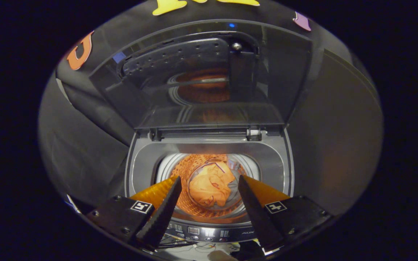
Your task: Put the clothes into the washing machine and then close the washing machine lid.
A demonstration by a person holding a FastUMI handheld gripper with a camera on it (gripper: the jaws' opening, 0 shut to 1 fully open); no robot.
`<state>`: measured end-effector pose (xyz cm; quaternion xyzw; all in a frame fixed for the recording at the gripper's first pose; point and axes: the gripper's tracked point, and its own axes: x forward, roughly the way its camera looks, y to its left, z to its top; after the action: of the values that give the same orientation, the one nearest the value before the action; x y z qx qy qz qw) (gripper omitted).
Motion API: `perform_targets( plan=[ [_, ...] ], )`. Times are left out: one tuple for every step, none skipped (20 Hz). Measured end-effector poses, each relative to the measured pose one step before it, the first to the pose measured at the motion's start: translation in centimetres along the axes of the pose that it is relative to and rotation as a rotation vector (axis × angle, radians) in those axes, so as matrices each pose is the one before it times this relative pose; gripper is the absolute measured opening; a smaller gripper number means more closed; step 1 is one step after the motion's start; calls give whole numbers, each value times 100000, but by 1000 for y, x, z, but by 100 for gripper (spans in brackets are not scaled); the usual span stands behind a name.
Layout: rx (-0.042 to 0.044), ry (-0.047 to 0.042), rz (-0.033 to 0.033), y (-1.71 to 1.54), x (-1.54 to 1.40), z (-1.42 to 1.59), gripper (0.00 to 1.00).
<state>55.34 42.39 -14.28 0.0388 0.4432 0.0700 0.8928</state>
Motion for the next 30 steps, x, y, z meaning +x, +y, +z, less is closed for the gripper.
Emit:
perform_targets(
  plan=[
    [-390, -539, 42, -31, -114, 60, 98],
    [-162, -1684, 449, 14, -392, 188, 98],
    [-597, -964, 27, 1, -307, 97, 98],
    [-520, -663, 125, -26, -301, 128, 98],
    [-423, -979, 453, 146, -484, 217, 98],
    [-790, -1375, 138, -25, -485, 302, 98],
    [-1144, -1819, 24, -87, -516, 461, 98],
    [-1527, -1929, 518, 100, -508, 421, 98],
    [-318, -3346, 2166, 422, -598, 767, 98],
    [-148, -2940, 1237, 325, -626, 893, 98],
    [-1032, -2241, 395, 182, -896, 868, 98],
    [-1440, -2484, 128, 73, -589, 878, 98],
    [-1824, -2937, -86, 116, -555, 1101, 98],
    [-1979, -3329, -760, 91, -483, 1386, 98],
    [-2067, -3782, -9, -16, -424, 1196, 98],
    [-885, -3531, -579, -80, -293, 1342, 98],
    [-711, -2181, -101, 247, -584, 1105, 98],
    [-217, -1833, 705, 321, -526, 1067, 98],
    [327, -1998, 121, 151, -311, 1218, 98],
    [-205, -2051, -205, 53, -247, 1167, 98],
    [-235, -2087, -76, 138, -116, 1151, 98],
    [-158, -2247, -232, 96, -14, 1300, 98],
    [-343, -1780, -340, 153, 110, 1086, 98],
    [-387, -1733, -384, 117, 160, 1174, 98],
    [-104, -1328, -779, -2, 497, 1162, 98],
    [-178, -714, -1207, -198, 429, 1014, 98],
    [-109, -500, -1588, -252, 503, 888, 98],
    [341, -283, -1524, -147, 627, 756, 98],
    [457, -264, -756, -54, 544, 611, 98],
    [257, 232, -669, 47, 664, 550, 98]
  ],
)
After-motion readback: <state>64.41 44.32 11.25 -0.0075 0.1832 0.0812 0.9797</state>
